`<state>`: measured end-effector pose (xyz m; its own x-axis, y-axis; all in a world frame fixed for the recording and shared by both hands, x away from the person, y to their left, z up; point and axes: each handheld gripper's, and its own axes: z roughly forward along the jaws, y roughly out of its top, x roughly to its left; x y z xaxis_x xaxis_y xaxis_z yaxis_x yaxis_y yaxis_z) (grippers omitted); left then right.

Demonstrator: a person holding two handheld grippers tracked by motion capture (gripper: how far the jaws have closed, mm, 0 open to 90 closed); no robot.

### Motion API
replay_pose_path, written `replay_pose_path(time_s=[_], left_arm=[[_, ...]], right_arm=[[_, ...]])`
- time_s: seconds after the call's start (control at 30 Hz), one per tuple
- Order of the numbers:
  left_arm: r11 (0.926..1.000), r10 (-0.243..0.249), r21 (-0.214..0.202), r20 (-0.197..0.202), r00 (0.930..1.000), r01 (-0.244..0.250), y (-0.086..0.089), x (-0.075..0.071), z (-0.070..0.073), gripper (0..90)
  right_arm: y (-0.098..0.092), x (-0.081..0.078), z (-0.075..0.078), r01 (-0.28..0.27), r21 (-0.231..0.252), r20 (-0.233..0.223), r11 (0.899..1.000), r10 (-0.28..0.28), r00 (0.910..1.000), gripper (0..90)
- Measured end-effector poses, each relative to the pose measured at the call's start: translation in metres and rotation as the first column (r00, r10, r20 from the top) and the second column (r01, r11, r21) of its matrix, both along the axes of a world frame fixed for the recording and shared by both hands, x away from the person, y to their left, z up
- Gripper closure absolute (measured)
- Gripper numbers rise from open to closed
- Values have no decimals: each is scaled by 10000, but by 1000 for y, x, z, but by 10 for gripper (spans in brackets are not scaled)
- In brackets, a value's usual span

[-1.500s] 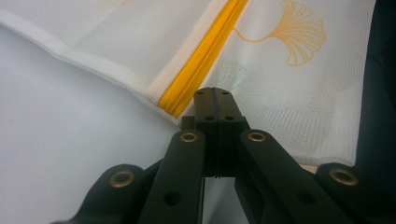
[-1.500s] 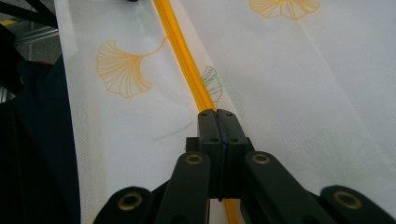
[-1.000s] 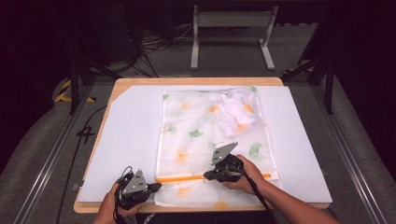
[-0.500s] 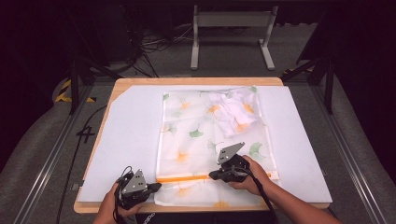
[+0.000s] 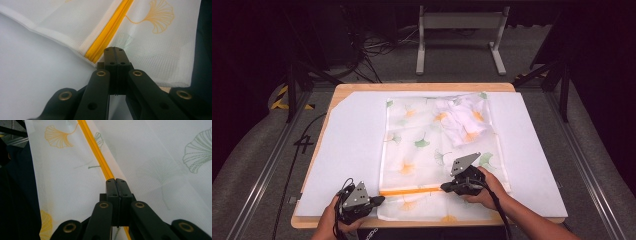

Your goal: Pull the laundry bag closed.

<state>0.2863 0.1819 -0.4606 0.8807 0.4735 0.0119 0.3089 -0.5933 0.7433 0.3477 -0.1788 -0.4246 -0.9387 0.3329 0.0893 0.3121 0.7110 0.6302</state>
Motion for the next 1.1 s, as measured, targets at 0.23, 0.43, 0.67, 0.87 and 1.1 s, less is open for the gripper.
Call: replay_pose_path(time_s=[0.23, 0.43, 0.67, 0.87, 1.1], left_arm=[[10000, -7, -12, 3, 10000, 7, 0, 0, 0, 900], [10000, -1, 1, -3, 10000, 1, 0, 0, 0, 900], [10000, -14, -17, -7, 10000, 14, 0, 0, 0, 900], [10000, -18, -54, -35, 10000, 18, 0, 1, 0, 900], [10000, -17, -47, -41, 10000, 17, 0, 1, 0, 900]], right_arm=[[-7, -2, 0, 143, -1, 13, 9999, -143, 9999, 900], [-13, -3, 2, 219, 18, 26, 9998, -219, 9998, 900], [-22, -3, 3, 376, 39, 10, 9993, -376, 9993, 900], [-31, -3, 1, 578, 2, -36, 9983, -578, 9983, 900], [-38, -4, 0, 689, 27, -47, 9976, -688, 9976, 900]])
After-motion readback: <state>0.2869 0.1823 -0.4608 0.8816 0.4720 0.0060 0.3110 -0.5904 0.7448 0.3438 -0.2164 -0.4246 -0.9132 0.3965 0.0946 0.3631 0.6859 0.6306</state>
